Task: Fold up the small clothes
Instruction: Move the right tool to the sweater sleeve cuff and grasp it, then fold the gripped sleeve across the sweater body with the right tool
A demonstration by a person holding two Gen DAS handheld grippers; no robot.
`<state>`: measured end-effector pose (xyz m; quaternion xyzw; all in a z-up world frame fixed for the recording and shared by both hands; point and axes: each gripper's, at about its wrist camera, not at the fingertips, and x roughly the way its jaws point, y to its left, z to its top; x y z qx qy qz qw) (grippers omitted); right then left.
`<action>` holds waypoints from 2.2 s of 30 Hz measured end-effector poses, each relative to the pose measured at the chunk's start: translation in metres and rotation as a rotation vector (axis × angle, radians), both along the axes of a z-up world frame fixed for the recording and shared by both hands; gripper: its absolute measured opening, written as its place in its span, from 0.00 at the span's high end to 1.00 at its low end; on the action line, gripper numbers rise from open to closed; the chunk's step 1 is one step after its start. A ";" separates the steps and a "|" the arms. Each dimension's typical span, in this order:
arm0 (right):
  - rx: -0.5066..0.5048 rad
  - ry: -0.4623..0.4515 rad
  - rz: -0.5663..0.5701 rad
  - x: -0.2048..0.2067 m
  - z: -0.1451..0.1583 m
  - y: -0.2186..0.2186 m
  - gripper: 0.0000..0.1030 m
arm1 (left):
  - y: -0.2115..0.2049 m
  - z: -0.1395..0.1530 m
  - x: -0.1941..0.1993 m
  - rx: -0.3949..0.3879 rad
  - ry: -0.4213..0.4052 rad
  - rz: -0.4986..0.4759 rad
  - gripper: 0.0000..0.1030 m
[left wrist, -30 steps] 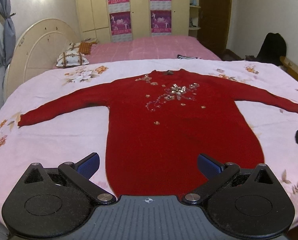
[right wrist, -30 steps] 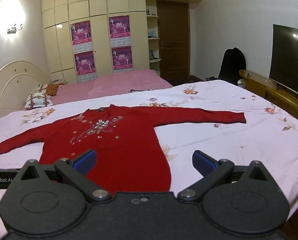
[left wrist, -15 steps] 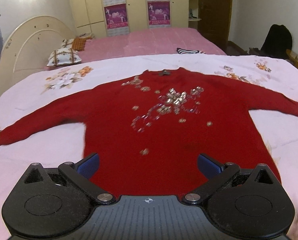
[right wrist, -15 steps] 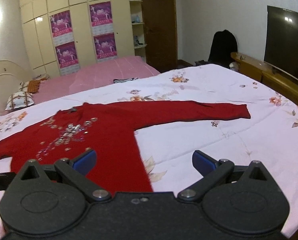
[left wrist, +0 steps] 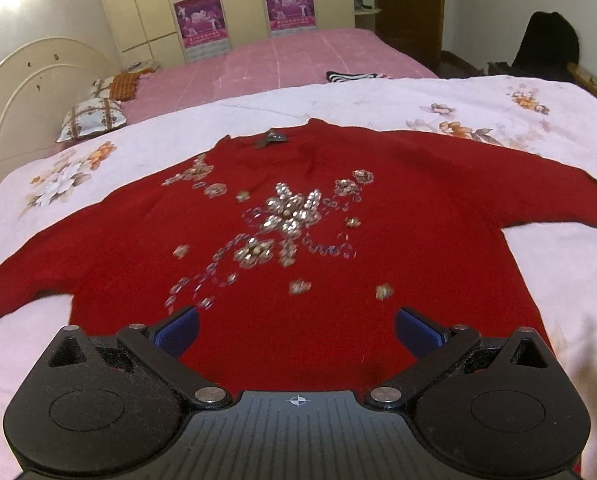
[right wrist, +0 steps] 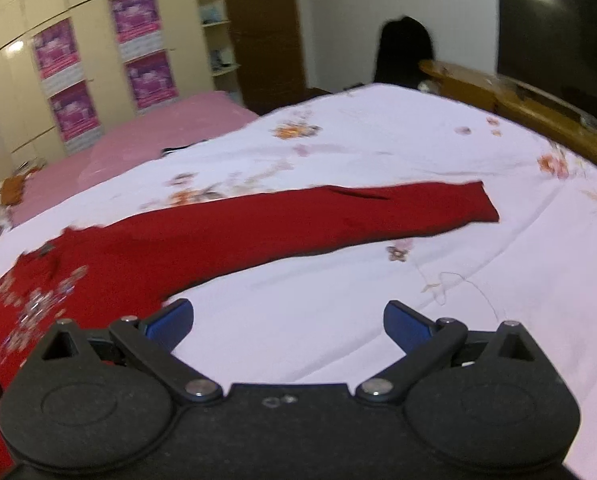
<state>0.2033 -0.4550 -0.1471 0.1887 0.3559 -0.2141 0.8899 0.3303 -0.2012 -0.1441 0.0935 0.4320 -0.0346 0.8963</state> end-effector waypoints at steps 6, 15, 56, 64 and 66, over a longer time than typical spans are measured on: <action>0.046 0.045 -0.114 0.014 -0.031 -0.058 0.03 | -0.014 -0.014 0.028 0.014 0.016 0.019 0.00; 0.103 0.040 -0.234 0.031 -0.055 -0.115 0.03 | -0.019 -0.031 0.053 0.056 0.030 0.047 0.00; 0.182 -0.257 0.353 0.141 0.011 0.031 0.94 | 0.060 -0.020 0.089 -0.048 0.007 0.108 0.00; 0.205 -0.088 0.721 0.171 -0.029 0.176 0.79 | 0.109 -0.020 0.095 -0.202 0.053 0.158 0.00; 0.182 -0.056 0.745 0.169 -0.035 0.188 0.66 | 0.114 -0.023 0.096 -0.247 0.073 0.169 0.00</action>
